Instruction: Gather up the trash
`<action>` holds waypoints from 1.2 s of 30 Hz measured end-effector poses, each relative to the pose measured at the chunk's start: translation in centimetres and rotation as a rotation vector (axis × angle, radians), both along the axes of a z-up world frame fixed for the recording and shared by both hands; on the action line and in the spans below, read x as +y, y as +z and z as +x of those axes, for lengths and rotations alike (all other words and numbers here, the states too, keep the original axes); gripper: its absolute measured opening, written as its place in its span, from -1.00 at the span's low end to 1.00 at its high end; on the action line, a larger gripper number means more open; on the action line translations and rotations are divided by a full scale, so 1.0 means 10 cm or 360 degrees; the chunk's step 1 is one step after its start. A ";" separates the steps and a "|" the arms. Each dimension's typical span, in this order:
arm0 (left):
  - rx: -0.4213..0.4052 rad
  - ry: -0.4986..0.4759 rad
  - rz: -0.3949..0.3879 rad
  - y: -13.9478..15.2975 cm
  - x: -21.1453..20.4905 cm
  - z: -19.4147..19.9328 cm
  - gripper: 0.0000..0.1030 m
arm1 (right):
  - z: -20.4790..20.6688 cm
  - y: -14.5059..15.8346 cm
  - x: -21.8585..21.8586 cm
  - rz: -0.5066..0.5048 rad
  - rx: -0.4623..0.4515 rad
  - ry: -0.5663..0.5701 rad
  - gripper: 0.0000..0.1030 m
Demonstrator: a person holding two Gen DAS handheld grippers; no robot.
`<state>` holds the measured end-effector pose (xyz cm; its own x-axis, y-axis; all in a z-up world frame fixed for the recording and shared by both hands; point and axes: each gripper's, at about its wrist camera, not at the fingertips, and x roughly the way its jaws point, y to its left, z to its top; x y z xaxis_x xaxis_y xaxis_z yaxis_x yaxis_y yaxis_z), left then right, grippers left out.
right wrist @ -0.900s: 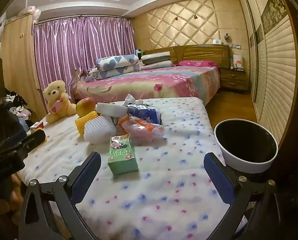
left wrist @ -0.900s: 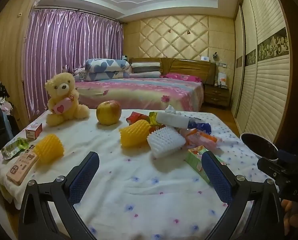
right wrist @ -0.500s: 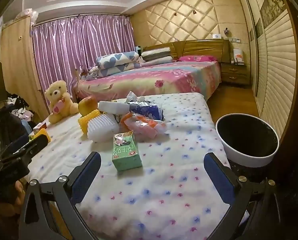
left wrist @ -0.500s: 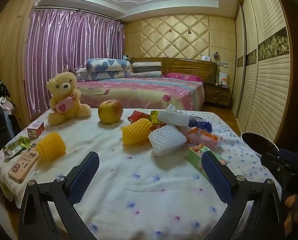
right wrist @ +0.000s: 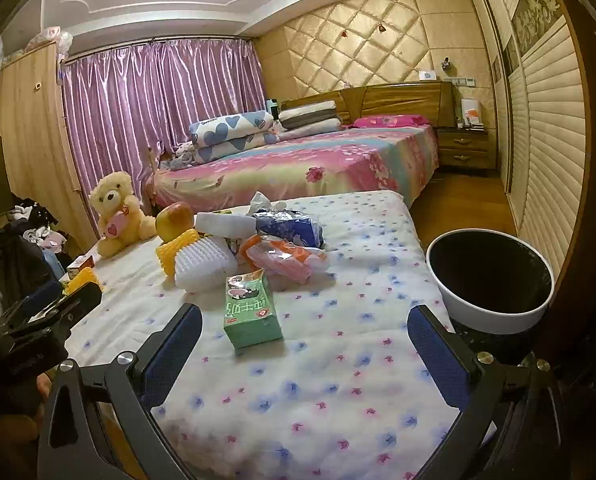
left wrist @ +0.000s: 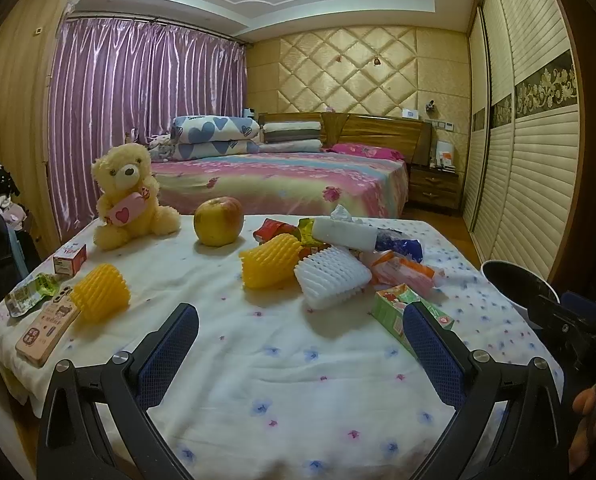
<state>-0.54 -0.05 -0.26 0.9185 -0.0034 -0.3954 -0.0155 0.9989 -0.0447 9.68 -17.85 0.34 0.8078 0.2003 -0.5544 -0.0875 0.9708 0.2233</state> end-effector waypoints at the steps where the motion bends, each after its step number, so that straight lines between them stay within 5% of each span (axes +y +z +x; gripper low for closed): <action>1: 0.0000 0.0002 0.0001 0.00 0.00 0.00 0.99 | 0.00 0.00 0.00 0.0004 -0.0002 0.0002 0.99; 36: 0.0014 -0.0003 -0.0002 -0.01 -0.02 0.01 0.98 | 0.01 0.03 0.04 0.0027 0.0019 0.0041 0.99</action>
